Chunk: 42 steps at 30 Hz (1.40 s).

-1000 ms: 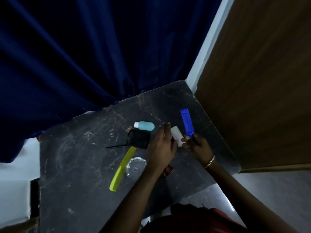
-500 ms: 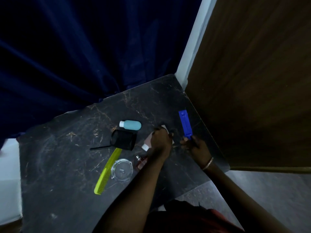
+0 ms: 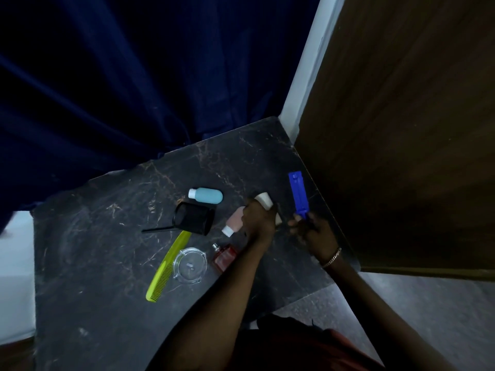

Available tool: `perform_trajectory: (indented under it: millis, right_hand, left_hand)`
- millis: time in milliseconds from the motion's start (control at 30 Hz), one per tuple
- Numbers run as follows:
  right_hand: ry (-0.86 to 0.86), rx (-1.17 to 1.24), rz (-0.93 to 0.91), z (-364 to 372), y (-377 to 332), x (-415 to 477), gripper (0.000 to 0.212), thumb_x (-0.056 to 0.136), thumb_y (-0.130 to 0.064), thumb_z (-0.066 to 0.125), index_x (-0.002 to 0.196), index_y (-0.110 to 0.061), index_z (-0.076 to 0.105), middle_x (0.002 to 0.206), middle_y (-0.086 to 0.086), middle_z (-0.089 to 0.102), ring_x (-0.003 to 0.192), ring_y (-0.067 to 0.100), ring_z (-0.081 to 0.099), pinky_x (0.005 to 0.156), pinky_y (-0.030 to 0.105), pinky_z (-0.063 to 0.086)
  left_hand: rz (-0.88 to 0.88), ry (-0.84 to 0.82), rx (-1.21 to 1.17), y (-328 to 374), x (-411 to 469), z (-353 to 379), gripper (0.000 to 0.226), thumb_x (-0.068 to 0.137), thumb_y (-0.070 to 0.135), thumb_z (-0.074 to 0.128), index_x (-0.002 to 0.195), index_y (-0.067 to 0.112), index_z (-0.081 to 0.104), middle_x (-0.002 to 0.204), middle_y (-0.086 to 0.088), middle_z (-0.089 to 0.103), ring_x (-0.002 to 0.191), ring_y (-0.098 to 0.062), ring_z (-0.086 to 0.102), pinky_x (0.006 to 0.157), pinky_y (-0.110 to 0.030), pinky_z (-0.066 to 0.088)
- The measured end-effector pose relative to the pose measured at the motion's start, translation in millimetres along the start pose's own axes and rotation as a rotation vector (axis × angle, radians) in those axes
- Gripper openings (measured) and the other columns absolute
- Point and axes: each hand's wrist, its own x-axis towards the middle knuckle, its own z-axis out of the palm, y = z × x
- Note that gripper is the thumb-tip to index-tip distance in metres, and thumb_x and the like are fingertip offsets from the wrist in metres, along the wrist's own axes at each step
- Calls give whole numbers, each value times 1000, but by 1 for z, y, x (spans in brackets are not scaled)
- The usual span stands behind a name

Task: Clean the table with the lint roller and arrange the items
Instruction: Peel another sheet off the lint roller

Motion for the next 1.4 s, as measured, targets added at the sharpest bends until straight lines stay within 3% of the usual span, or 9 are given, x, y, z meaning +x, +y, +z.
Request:
perform_trajectory:
  millis: [233,367,500,633,867,1067,1167,1267,1400]
  right_hand:
    - [-22,-52,-46,-4,-30,-8,9,97,-18,57,100,-12,64,68,1,69,49,8,56,46,21,45]
    - [-160,-352,-261,-6,-54,-26,13,97,-19,57,92,-10,65,64,1,64,48,3,52,50,17,43]
    - [-312,-608,-447,-2,-70,-45,18,96,-23,57,80,-16,61,57,-4,56,53,2,52,56,15,40]
    - [-475,-842,-526,7,-75,-53,15,96,-32,56,82,-34,60,60,-8,52,59,2,52,58,18,39]
    - [-613,-1024,-576,35,-93,-54,16,91,-33,59,90,-19,67,64,-4,60,61,7,57,62,28,46]
    - [-704,-1236,-578,59,-123,-54,20,85,-33,63,67,-25,61,58,-7,54,62,12,55,61,26,40]
    - [-731,-1266,-581,75,-136,-62,36,85,-27,62,52,-33,49,59,-12,56,56,2,53,55,16,36]
    - [-760,-1279,-621,87,-146,-69,44,85,-18,61,48,-34,42,60,-44,49,57,-15,51,52,6,32]
    - [-734,-1295,-622,92,-147,-74,32,83,-25,61,55,-40,56,55,-15,57,55,1,54,53,17,33]
  left_hand:
    - [18,-9,-355,-5,-17,-41,24,77,18,85,95,18,68,86,5,73,80,-14,70,78,-34,57]
    - [131,-28,-390,-18,-41,-87,33,78,11,84,107,18,70,90,10,70,74,12,64,68,-8,49]
    - [239,-23,-336,-46,-61,-129,42,71,29,77,110,40,67,118,-3,66,101,-5,64,78,-14,48]
    - [302,-8,-213,-78,-81,-164,53,75,34,74,127,32,64,124,-1,62,114,-12,61,88,-20,49]
    - [369,43,-48,-102,-100,-198,58,85,5,75,139,22,59,133,-3,53,119,9,50,98,-3,35]
    - [396,52,115,-106,-106,-218,65,78,12,57,142,25,58,134,0,57,124,-21,55,108,-33,44]
    - [426,68,201,-110,-108,-228,66,77,7,60,141,23,60,134,-2,59,123,-21,53,104,-21,38]
    - [428,80,245,-112,-109,-237,71,79,-8,64,142,23,60,133,-2,60,121,-16,49,98,-3,26]
    - [436,66,252,-115,-107,-252,68,83,-3,67,144,27,58,136,2,58,125,-16,49,100,-17,35]
